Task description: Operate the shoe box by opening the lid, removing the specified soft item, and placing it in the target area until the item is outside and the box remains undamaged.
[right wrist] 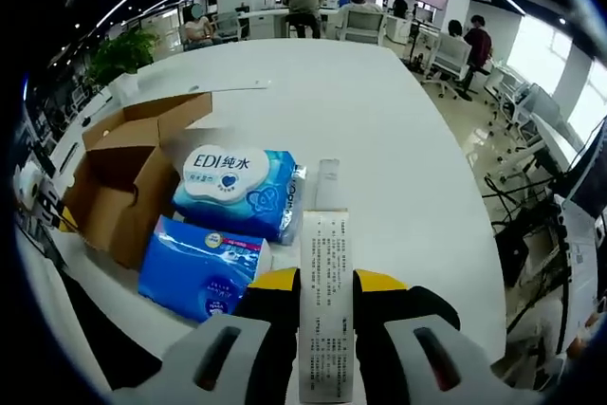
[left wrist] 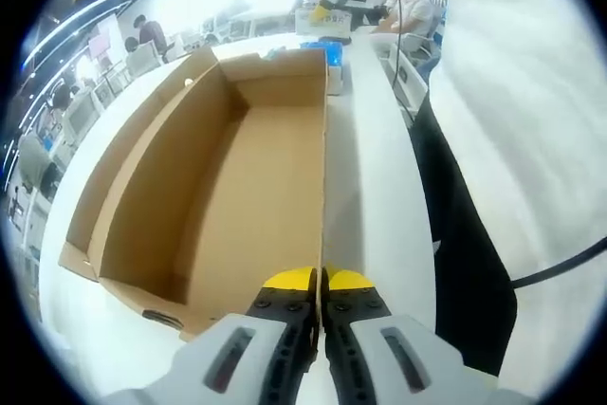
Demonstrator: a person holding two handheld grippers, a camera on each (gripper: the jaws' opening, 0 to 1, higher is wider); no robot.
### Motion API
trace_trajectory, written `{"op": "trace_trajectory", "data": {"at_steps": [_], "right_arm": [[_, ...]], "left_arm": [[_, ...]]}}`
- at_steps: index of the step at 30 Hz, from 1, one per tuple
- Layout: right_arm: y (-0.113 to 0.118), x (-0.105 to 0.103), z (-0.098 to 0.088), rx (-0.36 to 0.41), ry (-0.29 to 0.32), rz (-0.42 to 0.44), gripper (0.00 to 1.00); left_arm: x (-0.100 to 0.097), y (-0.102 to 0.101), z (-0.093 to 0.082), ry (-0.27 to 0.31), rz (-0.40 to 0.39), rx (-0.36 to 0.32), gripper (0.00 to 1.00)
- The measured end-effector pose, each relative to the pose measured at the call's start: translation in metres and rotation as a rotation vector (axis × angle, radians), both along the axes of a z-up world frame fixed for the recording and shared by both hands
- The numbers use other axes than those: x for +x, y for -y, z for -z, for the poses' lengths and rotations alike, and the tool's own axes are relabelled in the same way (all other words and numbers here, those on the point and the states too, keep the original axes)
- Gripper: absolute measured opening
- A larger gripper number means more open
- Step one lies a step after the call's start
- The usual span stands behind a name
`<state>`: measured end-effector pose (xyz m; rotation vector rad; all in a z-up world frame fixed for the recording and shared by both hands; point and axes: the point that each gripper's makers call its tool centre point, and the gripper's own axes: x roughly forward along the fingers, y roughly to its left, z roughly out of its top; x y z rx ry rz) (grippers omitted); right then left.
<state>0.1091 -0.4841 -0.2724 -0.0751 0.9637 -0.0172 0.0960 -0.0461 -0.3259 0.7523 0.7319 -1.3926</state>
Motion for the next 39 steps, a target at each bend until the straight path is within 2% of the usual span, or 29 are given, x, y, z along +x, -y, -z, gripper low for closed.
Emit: {"op": "trace_trajectory", "data": {"at_steps": [4, 13, 18, 22, 26, 36, 39], "right_arm": [[0.0, -0.002, 0.008, 0.037, -0.016, 0.026, 0.19], [0.001, -0.001, 0.026, 0.068, -0.03, 0.064, 0.19], [0.0, 0.002, 0.026, 0.032, -0.035, 0.048, 0.19], [0.0, 0.0, 0.035, 0.007, -0.063, 0.022, 0.19], [0.0, 0.0, 0.037, 0.03, -0.07, 0.038, 0.19], [0.002, 0.001, 0.038, -0.007, -0.076, 0.008, 0.19], [0.001, -0.002, 0.04, 0.0, -0.094, 0.011, 0.19]], "left_arm": [[0.0, 0.0, -0.001, -0.004, -0.002, 0.0, 0.01], [0.0, 0.001, 0.0, -0.002, -0.008, -0.001, 0.01], [0.001, 0.001, 0.0, -0.002, -0.012, -0.001, 0.01], [0.001, 0.001, 0.0, -0.001, -0.013, -0.001, 0.01], [0.001, 0.001, 0.0, 0.001, -0.013, -0.002, 0.01], [0.0, 0.001, 0.001, 0.003, -0.012, -0.003, 0.01], [0.0, 0.001, 0.001, 0.003, -0.013, -0.003, 0.01]]}}
